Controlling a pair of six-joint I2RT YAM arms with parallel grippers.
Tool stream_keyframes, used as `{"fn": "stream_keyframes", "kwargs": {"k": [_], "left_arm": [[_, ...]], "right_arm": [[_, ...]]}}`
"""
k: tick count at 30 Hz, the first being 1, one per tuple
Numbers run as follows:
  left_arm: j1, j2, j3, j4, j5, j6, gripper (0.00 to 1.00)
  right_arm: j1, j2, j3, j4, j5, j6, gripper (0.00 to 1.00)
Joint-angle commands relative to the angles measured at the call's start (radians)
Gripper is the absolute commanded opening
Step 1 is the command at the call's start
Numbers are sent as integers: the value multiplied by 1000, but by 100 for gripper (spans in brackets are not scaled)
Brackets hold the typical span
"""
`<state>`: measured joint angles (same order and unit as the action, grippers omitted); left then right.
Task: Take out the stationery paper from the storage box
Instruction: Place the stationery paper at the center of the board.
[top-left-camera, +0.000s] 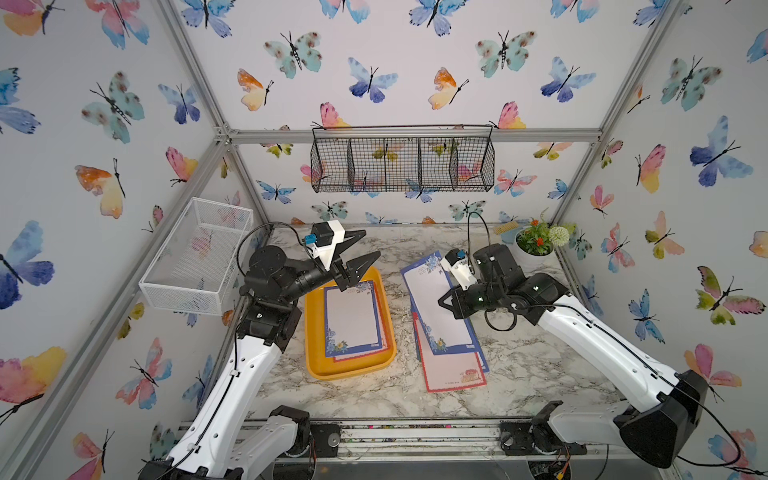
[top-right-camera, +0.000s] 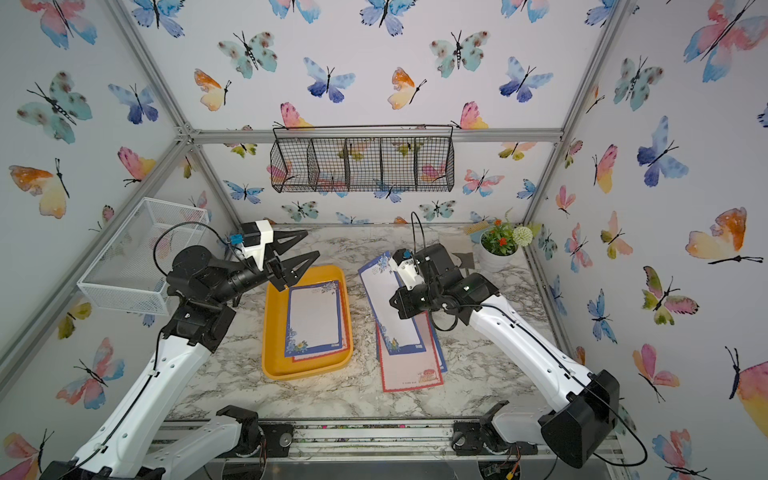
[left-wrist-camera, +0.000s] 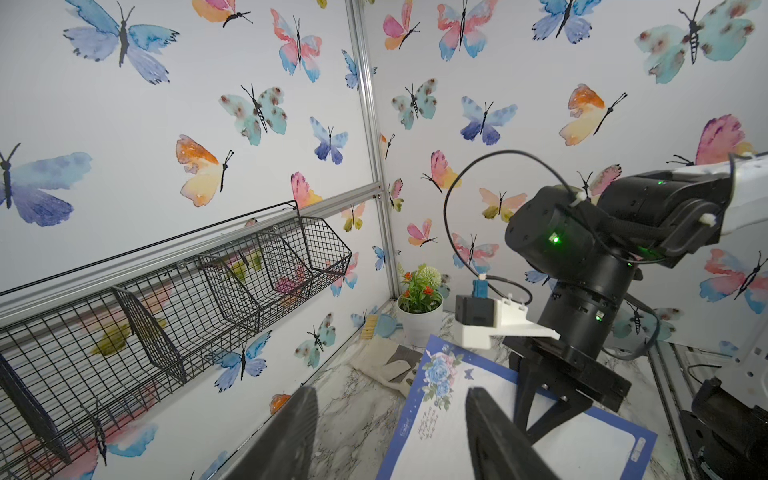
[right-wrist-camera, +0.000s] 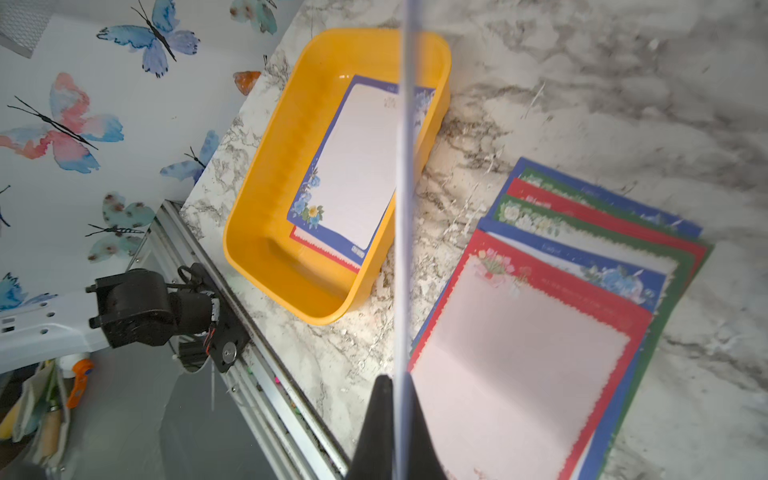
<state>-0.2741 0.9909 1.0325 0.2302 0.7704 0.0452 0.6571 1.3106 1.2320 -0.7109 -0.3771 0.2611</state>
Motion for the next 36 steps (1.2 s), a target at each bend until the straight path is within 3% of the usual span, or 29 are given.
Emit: {"fn": "stream_keyframes", "kwargs": {"k": [1,10,19,24,36], "left_arm": [[4,2,20,1,-10,11,60],[3,2,23,-9,-14,18,60],[3,6,19,-12,-24,19,62],[2,8,20,-12,-31,19,63],[0,11,18,-12,-33,19,64]], "right_arm": [[-28,15,-55,8,-110,62,2],[-146,80,-210,86,-337,90,2],[-163,109,-268,187,-500,133,2],[-163,114,-291,190,-495,121,3],[-204,197,-314,126,-333,50,4]]}}
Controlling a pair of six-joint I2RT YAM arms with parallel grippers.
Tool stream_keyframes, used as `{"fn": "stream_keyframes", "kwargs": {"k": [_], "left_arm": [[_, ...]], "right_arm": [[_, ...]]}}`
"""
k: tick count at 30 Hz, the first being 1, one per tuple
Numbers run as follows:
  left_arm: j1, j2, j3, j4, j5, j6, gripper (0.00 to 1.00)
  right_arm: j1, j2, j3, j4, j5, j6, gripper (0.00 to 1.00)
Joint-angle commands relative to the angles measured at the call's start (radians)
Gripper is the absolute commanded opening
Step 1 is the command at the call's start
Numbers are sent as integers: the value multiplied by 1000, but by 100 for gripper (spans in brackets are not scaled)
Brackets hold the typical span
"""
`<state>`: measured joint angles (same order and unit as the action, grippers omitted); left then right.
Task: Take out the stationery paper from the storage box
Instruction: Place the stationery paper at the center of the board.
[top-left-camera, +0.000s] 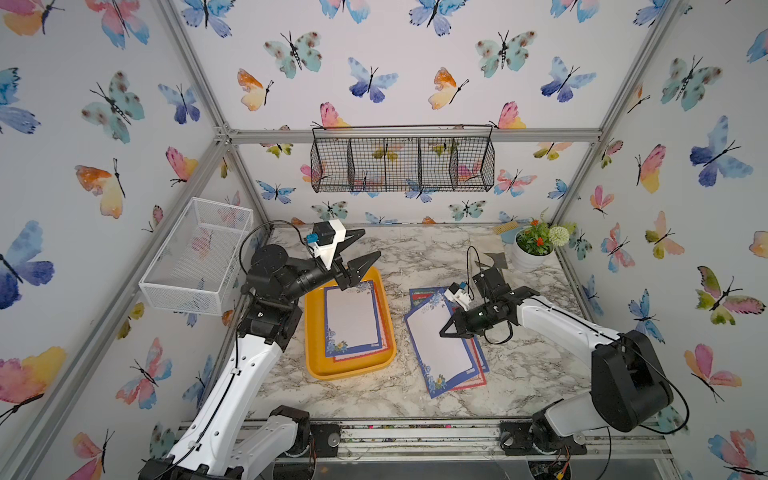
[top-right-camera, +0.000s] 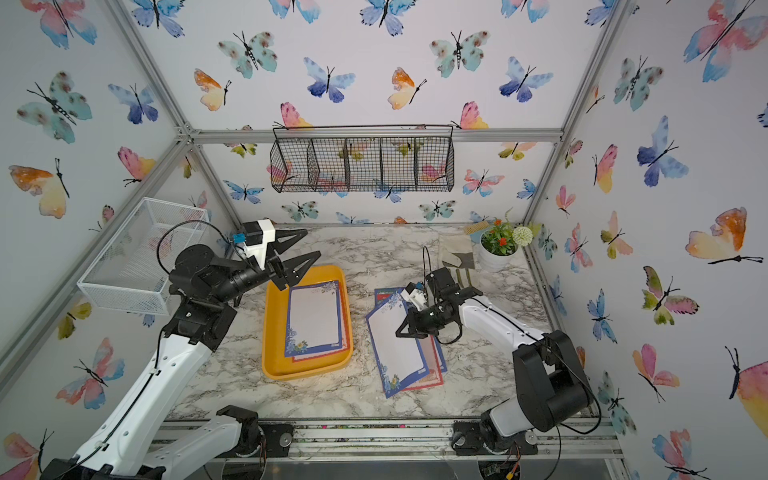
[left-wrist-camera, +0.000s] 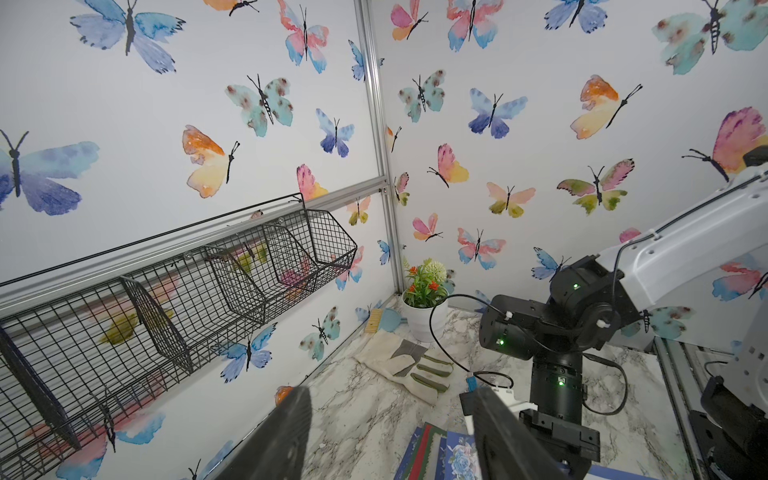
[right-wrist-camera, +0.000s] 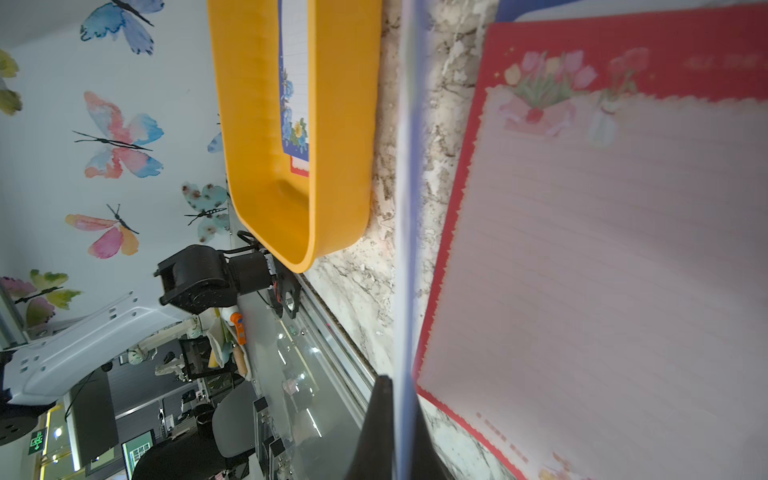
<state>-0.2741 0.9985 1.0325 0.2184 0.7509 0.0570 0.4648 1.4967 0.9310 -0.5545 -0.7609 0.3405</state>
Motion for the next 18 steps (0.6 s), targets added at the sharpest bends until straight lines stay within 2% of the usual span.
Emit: {"fn": "stream_keyframes", "kwargs": {"k": [1,18], "left_arm": [[1,3,18,0,-15,8,64],[0,7,18,-4,-18,7,66]], "right_arm": [[-16,16,-16,-33,64,-32,4],[-50,74,-41,-52,190,-64,4]]}}
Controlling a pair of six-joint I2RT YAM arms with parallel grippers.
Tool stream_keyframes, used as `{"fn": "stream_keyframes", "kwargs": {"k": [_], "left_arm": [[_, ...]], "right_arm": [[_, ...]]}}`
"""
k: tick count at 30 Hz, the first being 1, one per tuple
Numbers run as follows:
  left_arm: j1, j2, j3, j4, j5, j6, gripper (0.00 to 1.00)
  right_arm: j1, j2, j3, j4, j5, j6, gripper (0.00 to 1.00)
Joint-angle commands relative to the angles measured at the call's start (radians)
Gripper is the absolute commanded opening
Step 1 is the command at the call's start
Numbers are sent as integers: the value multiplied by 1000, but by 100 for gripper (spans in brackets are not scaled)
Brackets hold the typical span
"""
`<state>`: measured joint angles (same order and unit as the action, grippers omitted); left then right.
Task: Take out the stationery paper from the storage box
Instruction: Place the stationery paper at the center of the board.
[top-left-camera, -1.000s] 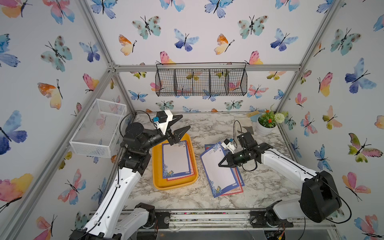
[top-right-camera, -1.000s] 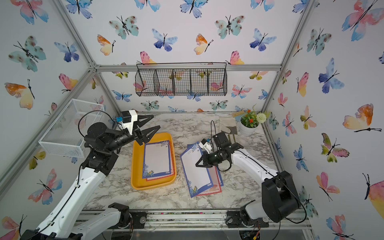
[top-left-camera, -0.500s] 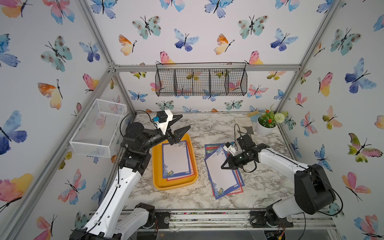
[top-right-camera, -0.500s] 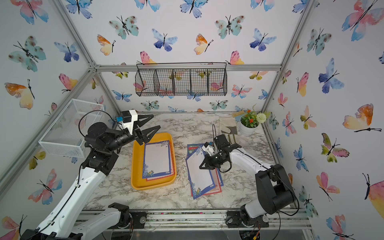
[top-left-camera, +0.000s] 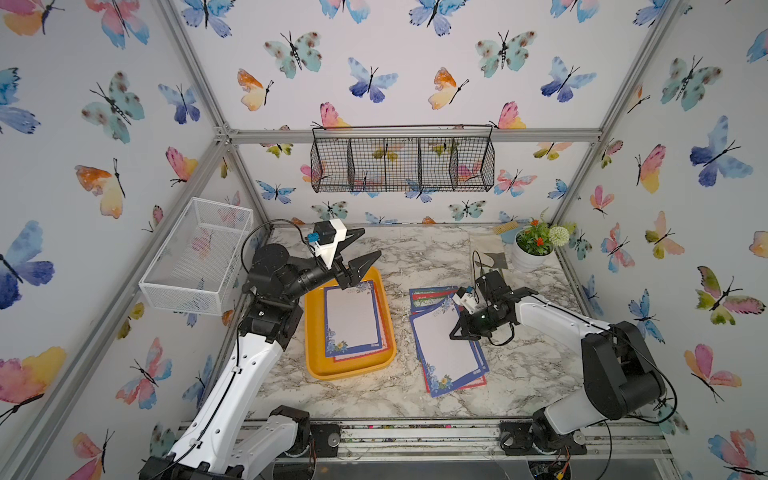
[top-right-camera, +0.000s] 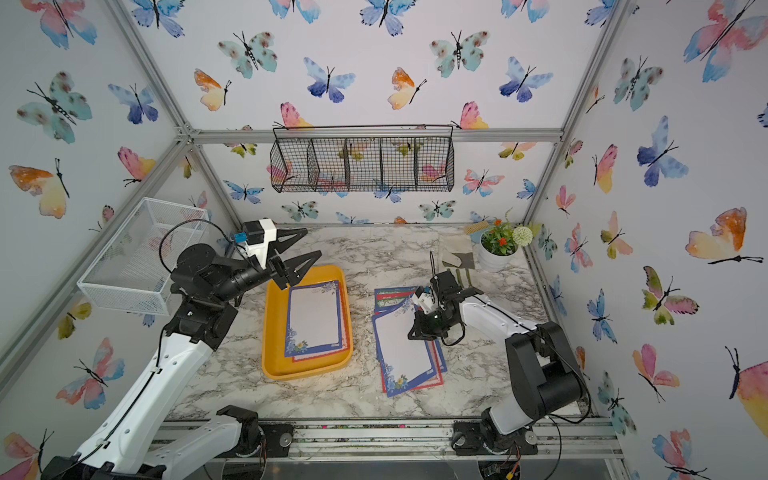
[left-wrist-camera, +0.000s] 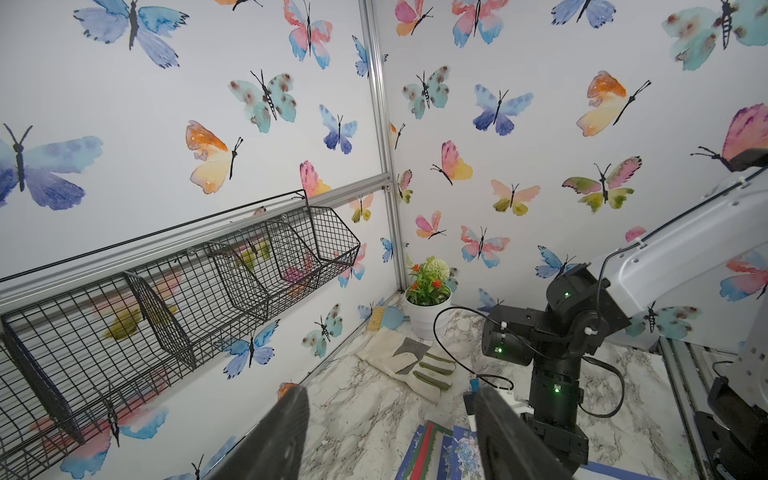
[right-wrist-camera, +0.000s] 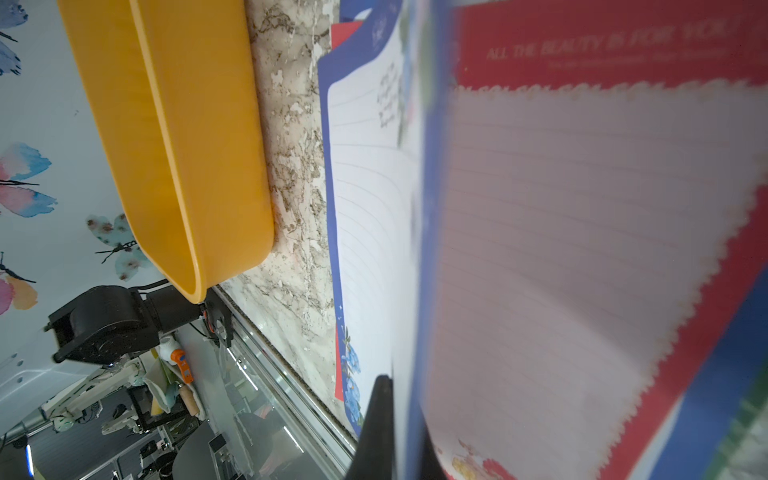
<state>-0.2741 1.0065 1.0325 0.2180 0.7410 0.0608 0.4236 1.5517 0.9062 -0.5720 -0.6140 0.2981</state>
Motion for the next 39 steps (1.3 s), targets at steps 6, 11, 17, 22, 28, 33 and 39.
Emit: {"fn": "stream_keyframes", "kwargs": {"k": [6,11,17,22,28,33,39], "left_arm": [[0,1,18,-3,-10,4,66],[0,1,18,-3,-11,5,67],[0,1,17,-3,-13,5,68],[0,0,18,-3,-15,6,68],[-1,1,18,-3,-18,5,68],[-1,0,18,-3,-19,5,69],[0,0,18,-5,-30,8,71]], "right_arm": [[-9,37,-16,-37,96,-22,5],[-10,50,-16,-34,103,-22,8],[-13,60,-11,-41,120,-19,29],[-13,56,3,-81,225,-9,51],[-14,36,30,-132,403,-1,66],[-13,14,70,-169,519,6,71],[-13,-10,123,-190,617,14,73]]}}
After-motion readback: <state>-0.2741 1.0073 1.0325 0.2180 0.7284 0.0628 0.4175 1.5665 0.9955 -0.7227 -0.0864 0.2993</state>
